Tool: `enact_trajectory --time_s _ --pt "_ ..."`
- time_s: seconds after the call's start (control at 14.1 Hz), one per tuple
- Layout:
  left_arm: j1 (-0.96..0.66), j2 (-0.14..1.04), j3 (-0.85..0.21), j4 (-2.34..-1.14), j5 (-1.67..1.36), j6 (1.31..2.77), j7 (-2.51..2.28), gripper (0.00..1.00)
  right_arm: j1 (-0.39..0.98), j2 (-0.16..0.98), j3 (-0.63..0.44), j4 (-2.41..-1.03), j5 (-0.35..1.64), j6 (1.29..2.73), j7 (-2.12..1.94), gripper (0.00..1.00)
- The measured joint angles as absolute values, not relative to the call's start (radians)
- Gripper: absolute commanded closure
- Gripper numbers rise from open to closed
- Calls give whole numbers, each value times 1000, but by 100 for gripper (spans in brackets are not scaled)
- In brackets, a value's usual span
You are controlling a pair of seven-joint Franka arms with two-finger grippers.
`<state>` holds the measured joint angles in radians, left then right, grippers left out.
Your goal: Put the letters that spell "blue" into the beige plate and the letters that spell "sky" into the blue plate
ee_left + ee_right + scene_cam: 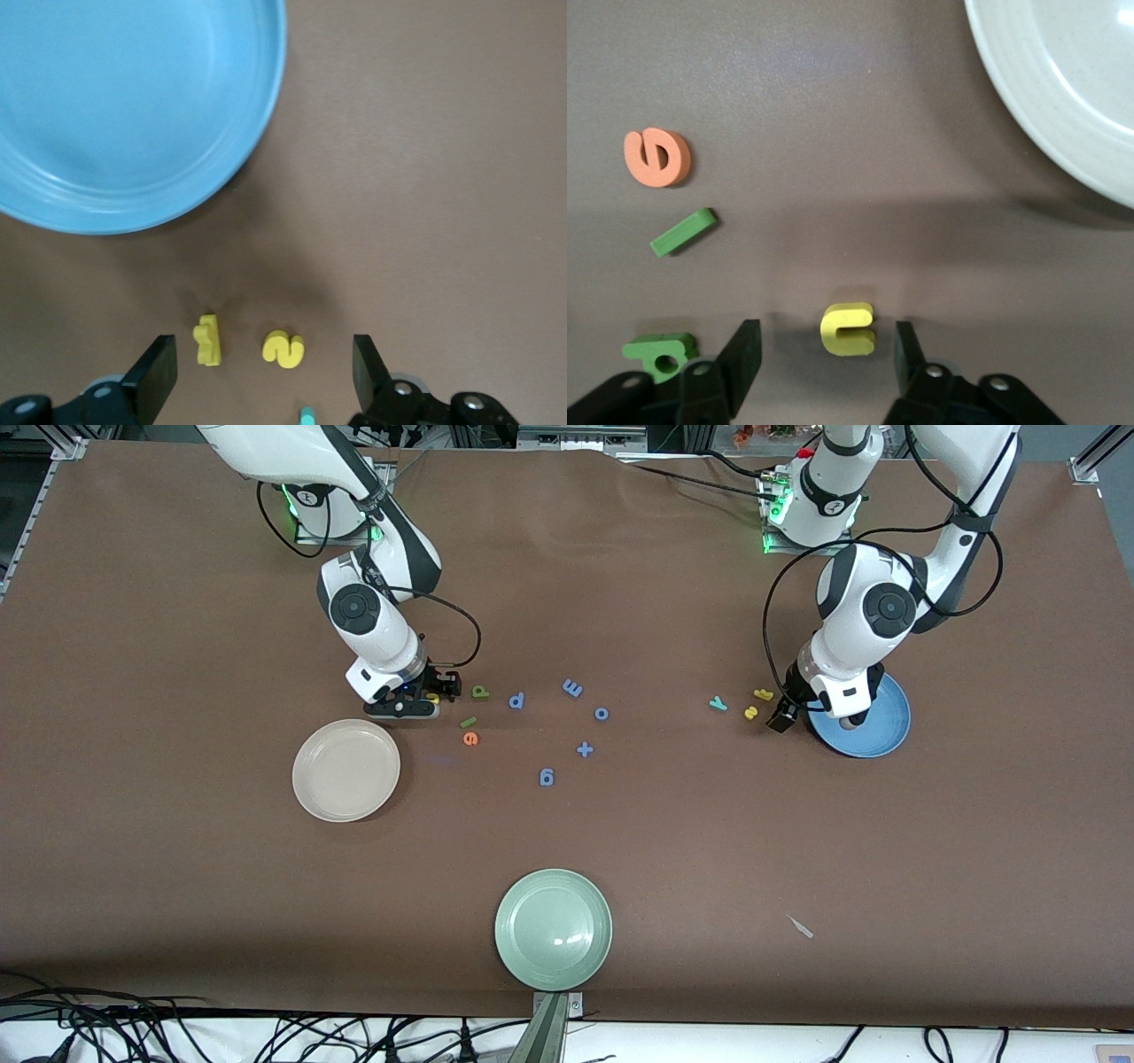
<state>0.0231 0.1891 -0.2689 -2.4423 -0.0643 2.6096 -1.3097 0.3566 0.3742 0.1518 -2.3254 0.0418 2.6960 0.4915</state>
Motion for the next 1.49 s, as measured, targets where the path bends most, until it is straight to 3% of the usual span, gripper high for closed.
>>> enact_trajectory --time_s 0.14,0.5,0.85,1.2,1.42,1.49 --pt "23 185 -273 -2445 -64 2610 -1336 14 357 375 152 -2327 42 2696 491 51" --pt "23 183 -293 -2462 -63 2610 -1403 16 357 385 151 -2327 39 2701 491 58" --pt "22 220 -294 -2484 16 2610 -1498 29 357 384 145 -2328 27 2701 491 87" --pt "22 249 -297 -2484 38 2625 -1528 44 357 378 136 -2318 22 2691 486 87" --pt "22 263 -298 -2484 38 2635 -1529 52 357 339 105 -2240 11 2515 446 86" --pt "22 266 -298 -2484 38 2635 -1529 59 357 321 82 -2204 9 2441 409 86"
